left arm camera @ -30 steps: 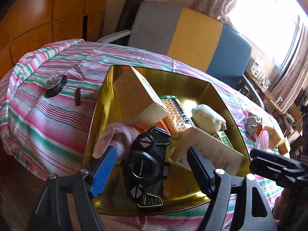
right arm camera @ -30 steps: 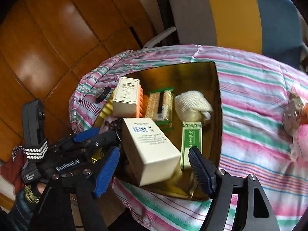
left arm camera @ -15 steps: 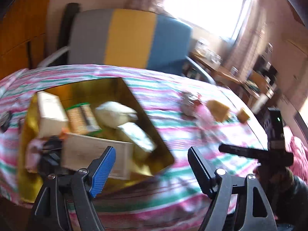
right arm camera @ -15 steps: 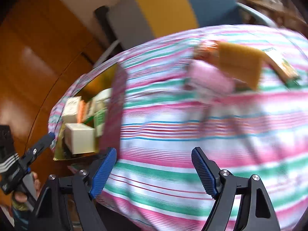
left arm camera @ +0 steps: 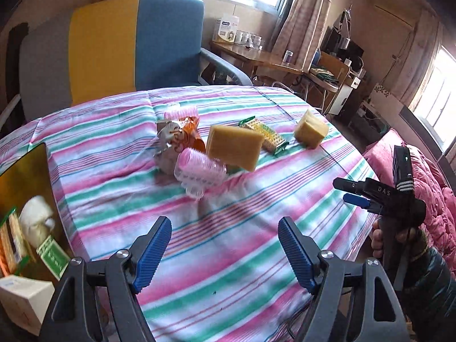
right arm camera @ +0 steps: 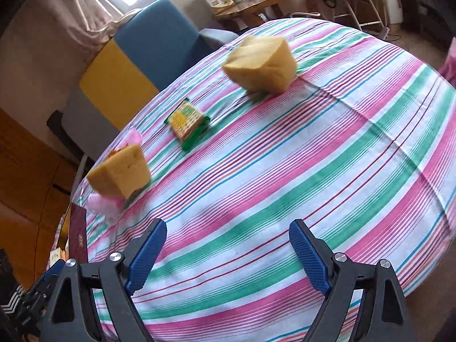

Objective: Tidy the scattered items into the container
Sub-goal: 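Swing both tools back from the gold tray toward the yellow sponges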

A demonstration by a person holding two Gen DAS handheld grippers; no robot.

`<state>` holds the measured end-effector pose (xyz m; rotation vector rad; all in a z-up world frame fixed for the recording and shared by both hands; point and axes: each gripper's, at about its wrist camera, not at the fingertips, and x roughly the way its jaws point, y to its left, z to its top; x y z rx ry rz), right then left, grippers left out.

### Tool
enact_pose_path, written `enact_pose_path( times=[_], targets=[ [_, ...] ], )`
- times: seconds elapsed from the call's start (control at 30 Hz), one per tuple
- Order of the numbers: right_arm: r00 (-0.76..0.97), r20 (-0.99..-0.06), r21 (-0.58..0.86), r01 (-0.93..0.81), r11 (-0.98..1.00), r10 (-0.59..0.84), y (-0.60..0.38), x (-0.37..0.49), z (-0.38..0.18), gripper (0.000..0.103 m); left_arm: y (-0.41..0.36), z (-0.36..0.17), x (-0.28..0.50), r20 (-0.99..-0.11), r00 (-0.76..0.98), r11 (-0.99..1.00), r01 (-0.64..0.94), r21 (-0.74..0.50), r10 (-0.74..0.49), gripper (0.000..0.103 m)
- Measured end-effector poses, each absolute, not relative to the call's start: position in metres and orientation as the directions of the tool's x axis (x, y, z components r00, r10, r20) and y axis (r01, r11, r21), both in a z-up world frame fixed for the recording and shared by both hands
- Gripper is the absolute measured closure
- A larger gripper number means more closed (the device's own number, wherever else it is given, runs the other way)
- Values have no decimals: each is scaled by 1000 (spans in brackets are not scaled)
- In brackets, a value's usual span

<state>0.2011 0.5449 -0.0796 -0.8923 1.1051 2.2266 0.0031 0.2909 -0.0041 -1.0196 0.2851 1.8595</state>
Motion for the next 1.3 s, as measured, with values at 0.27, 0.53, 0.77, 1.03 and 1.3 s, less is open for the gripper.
enact_pose_path(
  times=[0.27,0.53,0.77,1.03,1.3],
  targets=[
    [-692,-682,503,-678,-535,236,627,192,-43,3,350,2,-55,-743,-177,-540,-793,-281,645,24],
    [-671,-687,470,-703,-534,279,714,134,-30,0,415,-16,-98,-764,-119,-547,-768,-334,634,24],
    [-642,-742,429,-677,-598,194,736,85,-52,0,434,-42,-86,-791,-13,-476,-804,-355,612,26],
    [-708,-700,401,-498,-769,93,672,94,-38,0,413,-37,-13,-761,49,-276,-915,-293,646,26],
    [-717,-692,388,-474,-791,90,614,128,-30,0,372,-52,37,-769,140,-244,-900,-361,624,26]
  ],
)
